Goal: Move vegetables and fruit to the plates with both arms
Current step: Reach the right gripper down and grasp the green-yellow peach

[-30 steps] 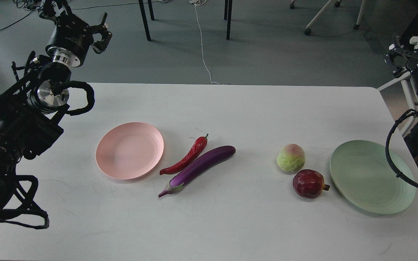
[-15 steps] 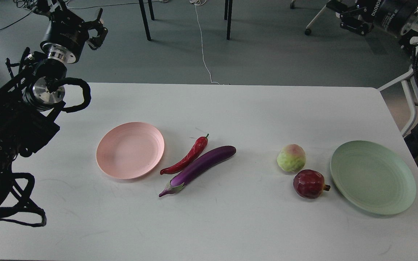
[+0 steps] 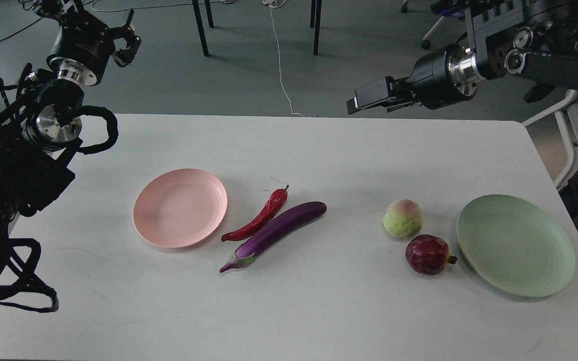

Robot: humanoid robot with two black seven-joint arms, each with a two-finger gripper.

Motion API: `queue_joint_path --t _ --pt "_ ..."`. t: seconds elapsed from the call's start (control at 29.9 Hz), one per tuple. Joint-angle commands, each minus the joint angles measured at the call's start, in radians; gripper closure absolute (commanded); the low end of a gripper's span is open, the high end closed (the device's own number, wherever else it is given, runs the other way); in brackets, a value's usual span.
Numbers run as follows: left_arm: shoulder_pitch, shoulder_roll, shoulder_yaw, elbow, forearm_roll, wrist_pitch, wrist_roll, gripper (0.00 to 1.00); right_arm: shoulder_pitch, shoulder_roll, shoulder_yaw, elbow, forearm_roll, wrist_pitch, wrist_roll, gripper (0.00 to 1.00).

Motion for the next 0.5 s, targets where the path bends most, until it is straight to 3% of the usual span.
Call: queue_joint_path --t 0.0,0.47 --pt "0.0 0.013 0.0 0.0 0.0 0.0 -0.002 0.02 -0.01 0.043 -0.061 0.016 -0.106 -0.022 0.007 0.02" --pt "0.005 0.013 -0.002 0.0 -0.003 0.0 -0.003 0.02 -0.188 0.092 -0.173 -0.008 -0.123 -0.09 0.005 0.02"
